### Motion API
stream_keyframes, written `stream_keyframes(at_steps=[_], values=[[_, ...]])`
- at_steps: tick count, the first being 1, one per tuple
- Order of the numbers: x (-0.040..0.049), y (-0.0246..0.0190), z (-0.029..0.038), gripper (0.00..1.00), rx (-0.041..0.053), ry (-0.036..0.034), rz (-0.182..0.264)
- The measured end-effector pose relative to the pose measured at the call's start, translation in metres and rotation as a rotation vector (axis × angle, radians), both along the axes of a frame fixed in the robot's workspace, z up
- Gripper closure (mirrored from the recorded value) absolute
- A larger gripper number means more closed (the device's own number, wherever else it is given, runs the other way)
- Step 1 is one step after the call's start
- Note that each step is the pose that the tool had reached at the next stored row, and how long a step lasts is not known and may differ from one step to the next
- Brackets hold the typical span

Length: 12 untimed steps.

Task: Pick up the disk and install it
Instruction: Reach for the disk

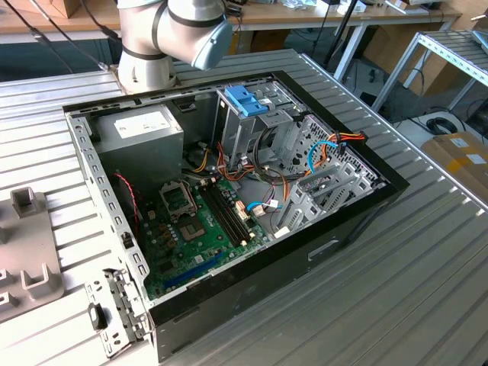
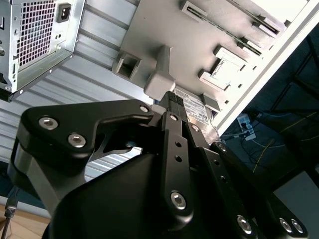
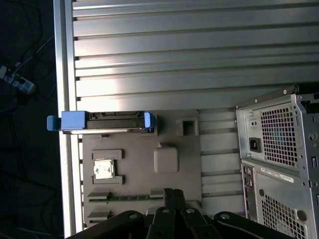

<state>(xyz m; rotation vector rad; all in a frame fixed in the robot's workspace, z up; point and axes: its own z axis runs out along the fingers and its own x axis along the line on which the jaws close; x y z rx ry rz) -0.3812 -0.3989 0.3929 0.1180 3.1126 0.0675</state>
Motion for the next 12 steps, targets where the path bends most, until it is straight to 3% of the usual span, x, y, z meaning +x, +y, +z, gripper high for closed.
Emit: stream_keyframes(at_steps=[12], values=[[-0.0176,0.0,-0.0001,0.9,0.0,0.0,0.0]])
